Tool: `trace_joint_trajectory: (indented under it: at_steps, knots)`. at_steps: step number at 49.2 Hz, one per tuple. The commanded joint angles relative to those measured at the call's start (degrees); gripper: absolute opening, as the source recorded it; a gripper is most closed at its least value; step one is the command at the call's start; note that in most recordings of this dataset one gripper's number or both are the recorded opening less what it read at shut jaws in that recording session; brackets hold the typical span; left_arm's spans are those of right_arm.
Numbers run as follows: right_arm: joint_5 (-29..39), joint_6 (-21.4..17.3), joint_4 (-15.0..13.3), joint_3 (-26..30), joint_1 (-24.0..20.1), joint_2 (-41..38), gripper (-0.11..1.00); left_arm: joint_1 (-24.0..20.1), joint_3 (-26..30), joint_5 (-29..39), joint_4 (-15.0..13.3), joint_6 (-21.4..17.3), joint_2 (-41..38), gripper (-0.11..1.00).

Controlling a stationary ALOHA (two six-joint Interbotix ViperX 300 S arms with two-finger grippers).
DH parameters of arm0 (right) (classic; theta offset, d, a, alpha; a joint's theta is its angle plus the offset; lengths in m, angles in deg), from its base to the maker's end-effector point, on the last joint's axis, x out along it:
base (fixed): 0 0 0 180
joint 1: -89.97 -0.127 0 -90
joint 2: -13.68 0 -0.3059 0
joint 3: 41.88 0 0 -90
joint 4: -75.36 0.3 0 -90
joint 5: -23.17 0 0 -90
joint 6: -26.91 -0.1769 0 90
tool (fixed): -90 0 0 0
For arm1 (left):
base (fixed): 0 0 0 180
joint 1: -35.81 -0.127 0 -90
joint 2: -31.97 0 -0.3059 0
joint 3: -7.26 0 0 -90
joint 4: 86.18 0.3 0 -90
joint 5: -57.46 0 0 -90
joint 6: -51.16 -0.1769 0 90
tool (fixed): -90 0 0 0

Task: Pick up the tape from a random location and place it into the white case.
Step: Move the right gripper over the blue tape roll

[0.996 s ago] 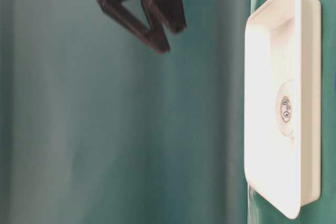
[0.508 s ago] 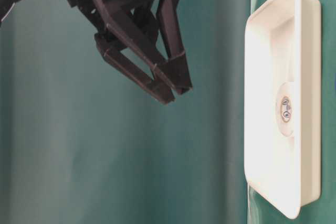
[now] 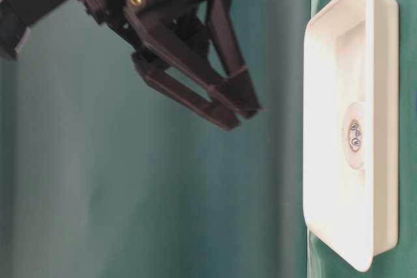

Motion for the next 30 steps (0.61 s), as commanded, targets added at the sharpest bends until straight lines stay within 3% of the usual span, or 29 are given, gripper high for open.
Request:
trace_joint_trajectory:
  at_steps: [1, 18, 30]
  knots:
    - [4.92, -0.7, 0.18, 3.69, -0.09, -0.79, 0.92, -0.09, 0.7, -0.26, 0.0, 0.09, -0.62, 0.95]
    - [23.12, -1.67, 0.18, 11.78, -0.09, -6.24, 0.92, -0.18, 0.7, -0.26, 0.0, 0.18, -0.62, 0.95]
    - [30.59, -1.58, 0.18, 15.64, -0.09, -8.61, 0.92, -0.18, 0.7, -0.26, 0.0, 0.18, -0.62, 0.95]
